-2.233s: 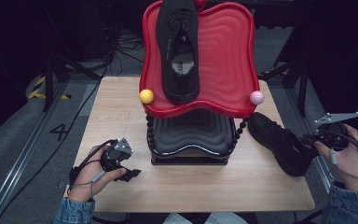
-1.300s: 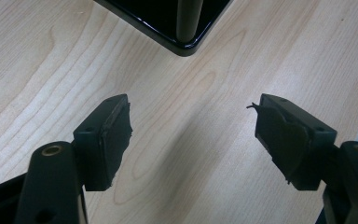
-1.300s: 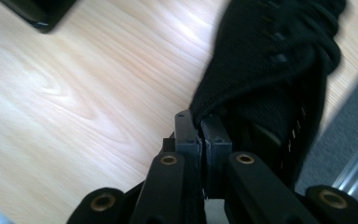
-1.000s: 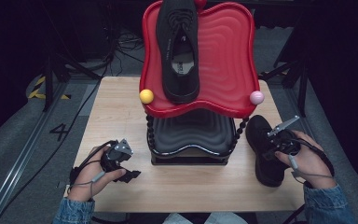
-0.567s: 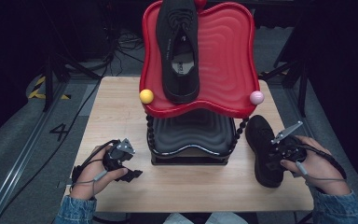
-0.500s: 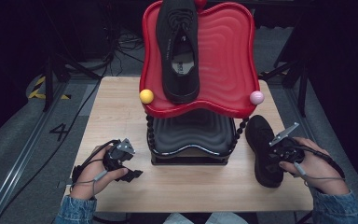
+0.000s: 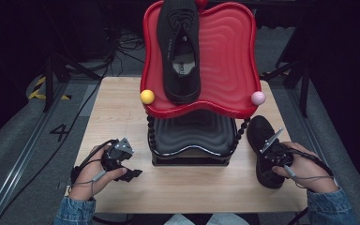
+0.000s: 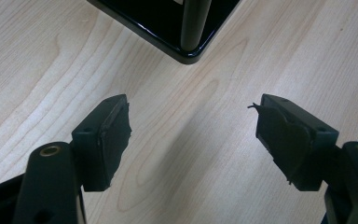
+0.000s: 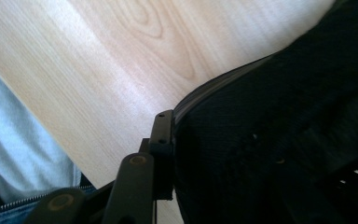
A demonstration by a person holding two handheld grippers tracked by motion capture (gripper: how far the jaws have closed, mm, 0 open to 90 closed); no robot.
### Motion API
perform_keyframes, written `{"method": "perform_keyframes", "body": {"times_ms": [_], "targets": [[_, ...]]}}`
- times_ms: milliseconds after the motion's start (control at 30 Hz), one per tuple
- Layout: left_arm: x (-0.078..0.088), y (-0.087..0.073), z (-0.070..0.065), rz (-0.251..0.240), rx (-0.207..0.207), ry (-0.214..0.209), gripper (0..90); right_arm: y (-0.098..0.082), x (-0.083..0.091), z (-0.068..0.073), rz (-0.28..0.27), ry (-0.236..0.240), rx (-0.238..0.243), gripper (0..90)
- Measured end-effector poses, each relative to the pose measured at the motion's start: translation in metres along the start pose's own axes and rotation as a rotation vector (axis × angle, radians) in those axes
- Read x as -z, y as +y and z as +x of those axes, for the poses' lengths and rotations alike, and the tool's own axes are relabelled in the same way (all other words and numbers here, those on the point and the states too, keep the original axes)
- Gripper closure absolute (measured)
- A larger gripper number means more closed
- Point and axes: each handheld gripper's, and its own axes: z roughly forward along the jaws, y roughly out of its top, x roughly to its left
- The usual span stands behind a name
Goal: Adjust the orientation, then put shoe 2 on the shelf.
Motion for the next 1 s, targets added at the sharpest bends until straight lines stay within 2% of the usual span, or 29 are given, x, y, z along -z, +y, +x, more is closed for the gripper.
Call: {"method": "perform_keyframes", "body": {"times_ms": [100, 300, 367, 433, 500, 633, 767, 833, 900, 967, 1000], "targets": [[0.001, 0.0, 0.001, -0.011, 0.004, 0.002, 26.6, 0.002, -0.001, -0.001, 0.01, 0.022, -0.017, 74.9], [0.003, -0.001, 0.004, -0.007, 0.021, 0.022, 26.6, 0.001, -0.001, -0.003, 0.006, 0.053, -0.015, 79.1], [0.003, 0.001, 0.004, 0.026, 0.017, 0.045, 26.6, 0.0, 0.0, -0.003, 0.002, 0.05, -0.02, 81.0], [0.002, 0.002, 0.005, 0.03, 0.014, 0.05, 26.6, 0.0, 0.0, -0.004, 0.002, 0.052, -0.021, 81.7], [0.002, 0.002, 0.007, 0.027, 0.021, 0.034, 26.5, 0.001, 0.001, -0.005, -0.003, 0.059, -0.029, 82.3], [0.003, 0.004, 0.013, 0.034, 0.027, 0.043, 26.3, 0.0, 0.002, -0.008, -0.019, 0.07, -0.049, 84.9], [0.0, 0.007, 0.019, 0.052, 0.065, 0.097, 26.3, 0.001, 0.004, -0.009, -0.045, 0.069, -0.057, 85.6], [-0.002, 0.006, 0.022, 0.056, 0.092, 0.103, 26.3, 0.002, 0.007, -0.011, -0.06, 0.066, -0.061, 85.9], [0.0, 0.006, 0.024, 0.059, 0.098, 0.112, 26.3, 0.003, 0.01, -0.013, -0.069, 0.071, -0.068, 86.0], [0.005, 0.005, 0.023, 0.06, 0.136, 0.089, 26.6, 0.004, 0.014, -0.015, -0.079, 0.075, -0.073, 86.0], [0.006, 0.005, 0.024, 0.052, 0.133, 0.09, 26.7, 0.004, 0.017, -0.016, -0.085, 0.075, -0.078, 86.0]]}}
